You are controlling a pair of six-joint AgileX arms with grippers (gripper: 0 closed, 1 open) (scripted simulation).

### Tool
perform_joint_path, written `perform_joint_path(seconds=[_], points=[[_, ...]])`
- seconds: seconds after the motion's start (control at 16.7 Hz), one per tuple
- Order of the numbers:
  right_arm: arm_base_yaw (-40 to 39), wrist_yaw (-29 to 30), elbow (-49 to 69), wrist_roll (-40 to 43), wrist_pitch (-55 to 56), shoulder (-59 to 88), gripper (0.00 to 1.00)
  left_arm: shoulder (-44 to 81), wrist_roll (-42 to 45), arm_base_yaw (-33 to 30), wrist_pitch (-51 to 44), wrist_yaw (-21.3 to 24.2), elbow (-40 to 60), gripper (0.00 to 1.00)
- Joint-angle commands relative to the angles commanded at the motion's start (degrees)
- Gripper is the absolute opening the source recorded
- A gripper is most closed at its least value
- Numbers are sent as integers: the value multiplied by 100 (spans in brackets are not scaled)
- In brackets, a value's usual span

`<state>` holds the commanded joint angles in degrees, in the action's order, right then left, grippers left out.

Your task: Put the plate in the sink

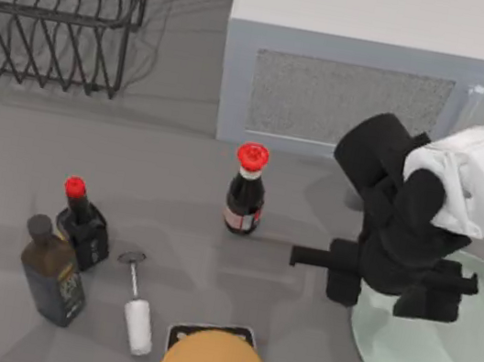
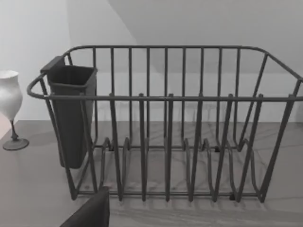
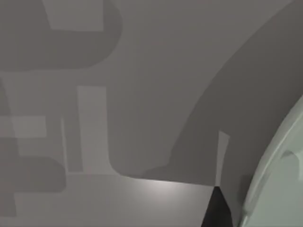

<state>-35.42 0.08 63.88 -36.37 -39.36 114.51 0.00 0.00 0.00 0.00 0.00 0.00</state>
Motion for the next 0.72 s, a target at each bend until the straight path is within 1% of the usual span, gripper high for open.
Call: perform_joint_path(seconds=[0.42,0.48,0.54,0.72], points=[[0,0,0,0,0,0,0,0,0,0,0,0,0,100],[95,118,43,56,-33,-585,0,0,0,0,0,0,0,100],[94,118,55,55,-45,-583,0,0,0,0,0,0,0,100],[78,118,441,39,-432,-526,0,0,0,0,0,0,0,100]])
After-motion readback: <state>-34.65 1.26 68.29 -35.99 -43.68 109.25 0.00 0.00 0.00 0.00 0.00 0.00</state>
